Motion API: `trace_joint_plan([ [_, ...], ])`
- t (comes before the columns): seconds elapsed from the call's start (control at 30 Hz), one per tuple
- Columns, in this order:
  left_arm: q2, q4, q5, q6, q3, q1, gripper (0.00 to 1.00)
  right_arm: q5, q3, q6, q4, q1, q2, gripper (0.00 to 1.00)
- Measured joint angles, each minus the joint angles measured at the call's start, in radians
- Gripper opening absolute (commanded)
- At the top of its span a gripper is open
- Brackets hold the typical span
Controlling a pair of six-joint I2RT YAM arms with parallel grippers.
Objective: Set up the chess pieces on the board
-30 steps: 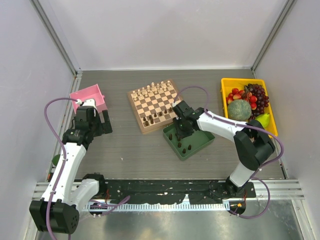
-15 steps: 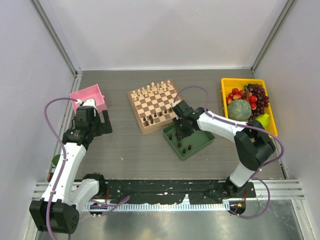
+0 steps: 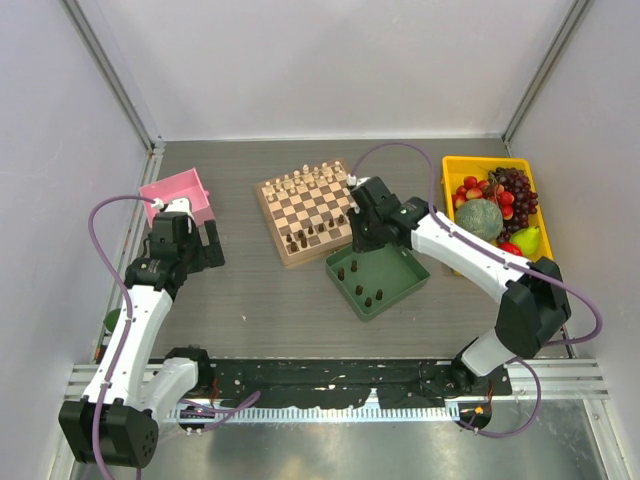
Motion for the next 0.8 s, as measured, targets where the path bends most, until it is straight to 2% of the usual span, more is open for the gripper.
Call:
trace_joint_plan([
  [0.2,0.000,0.000,0.000,0.000,0.000,0.000,0.99,-0.008,0.137,-0.026,-0.010,0.000,0.043,0.21],
  [0.43,0.000,0.000,0.000,0.000,0.000,0.000,0.99,-0.084,0.343,-0.045,0.005,0.000,0.250,0.21],
  [0.8,0.000,0.000,0.000,0.000,0.000,0.000,0.99,-0.148,0.428,-0.045,0.004,0.006,0.431,0.22],
])
